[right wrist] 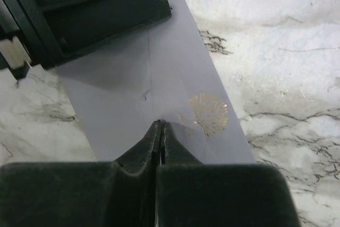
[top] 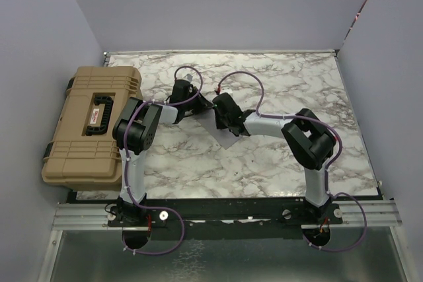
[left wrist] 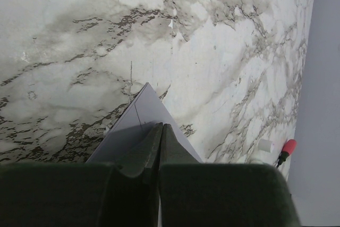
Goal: Place the letter into the envelope and seal it
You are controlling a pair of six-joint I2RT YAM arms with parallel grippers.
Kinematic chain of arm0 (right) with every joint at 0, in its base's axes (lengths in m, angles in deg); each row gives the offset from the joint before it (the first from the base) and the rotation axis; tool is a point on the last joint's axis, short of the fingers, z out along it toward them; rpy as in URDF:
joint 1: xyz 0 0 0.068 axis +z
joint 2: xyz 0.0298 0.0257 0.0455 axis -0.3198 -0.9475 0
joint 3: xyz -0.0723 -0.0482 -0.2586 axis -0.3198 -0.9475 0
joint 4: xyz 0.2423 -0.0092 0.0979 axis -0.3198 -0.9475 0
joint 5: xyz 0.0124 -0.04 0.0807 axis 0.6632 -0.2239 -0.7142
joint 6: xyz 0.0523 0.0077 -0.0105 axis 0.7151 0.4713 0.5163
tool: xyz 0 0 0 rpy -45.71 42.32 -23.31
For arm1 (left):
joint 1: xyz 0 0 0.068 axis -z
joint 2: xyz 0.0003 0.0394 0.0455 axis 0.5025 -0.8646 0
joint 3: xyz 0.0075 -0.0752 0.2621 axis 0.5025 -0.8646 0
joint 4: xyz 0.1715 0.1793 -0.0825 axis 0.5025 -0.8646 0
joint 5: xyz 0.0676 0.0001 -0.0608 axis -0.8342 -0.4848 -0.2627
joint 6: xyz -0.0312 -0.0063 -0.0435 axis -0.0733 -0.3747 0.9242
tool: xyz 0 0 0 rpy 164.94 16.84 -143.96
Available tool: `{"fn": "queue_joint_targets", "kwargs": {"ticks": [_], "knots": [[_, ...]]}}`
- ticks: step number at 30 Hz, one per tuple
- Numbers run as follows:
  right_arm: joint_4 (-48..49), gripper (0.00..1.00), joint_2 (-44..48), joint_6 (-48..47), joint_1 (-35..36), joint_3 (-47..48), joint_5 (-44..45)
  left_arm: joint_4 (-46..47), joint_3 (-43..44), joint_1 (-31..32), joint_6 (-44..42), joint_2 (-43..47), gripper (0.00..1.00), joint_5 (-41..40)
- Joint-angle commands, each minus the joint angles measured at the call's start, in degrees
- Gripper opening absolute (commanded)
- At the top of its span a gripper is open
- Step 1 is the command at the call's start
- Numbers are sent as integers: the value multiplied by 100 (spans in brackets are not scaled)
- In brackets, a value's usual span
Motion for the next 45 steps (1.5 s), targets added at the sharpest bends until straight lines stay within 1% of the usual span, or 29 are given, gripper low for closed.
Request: {"fn": "queue_joint_targets", "kwargs": {"ticks": [1, 6, 14, 21, 27, 34, 36, 38, 40, 43, 45], "knots": [[-1058, 0, -58, -88, 123, -713, -158, -1032, -59, -81, -373, -324, 0, -360], [-1062, 0, 91, -237, 33, -879, -58, -1046, 12, -85, -354, -367, 0, -277], [-1090, 0, 83, -259, -192, -809, -19, -1074, 111, -78, -363, -417, 0, -107], [-1169, 0, 318, -53, -353, -1105, -139, -1175, 246, -81, -418, -514, 0, 18], [-1116, 0, 976, 398, -586, -1609, -748, -1619, 495, -66, -535, -423, 0, -21], [-1352, 0, 1863, 600, -630, -1539, -790, -1944, 829, 81, -788, -190, 1, -19], [-1375, 0, 2136, 643, -626, -1515, -776, -2059, 997, 143, -874, -85, 5, 98], [-1384, 0, 2427, 637, -624, -1527, -738, -2206, 1284, 189, -976, 60, 18, 381], [-1423, 1, 2662, 640, -629, -1570, -572, -2536, 1601, 236, -1155, 270, 27, 412], [-1475, 5, 2744, 648, -660, -1559, -278, -3281, 1956, 267, -1525, 673, 40, -19], [-1474, 6, 2580, 683, -680, -1463, -115, -3578, 1941, 266, -1660, 1021, 46, -434]]}}
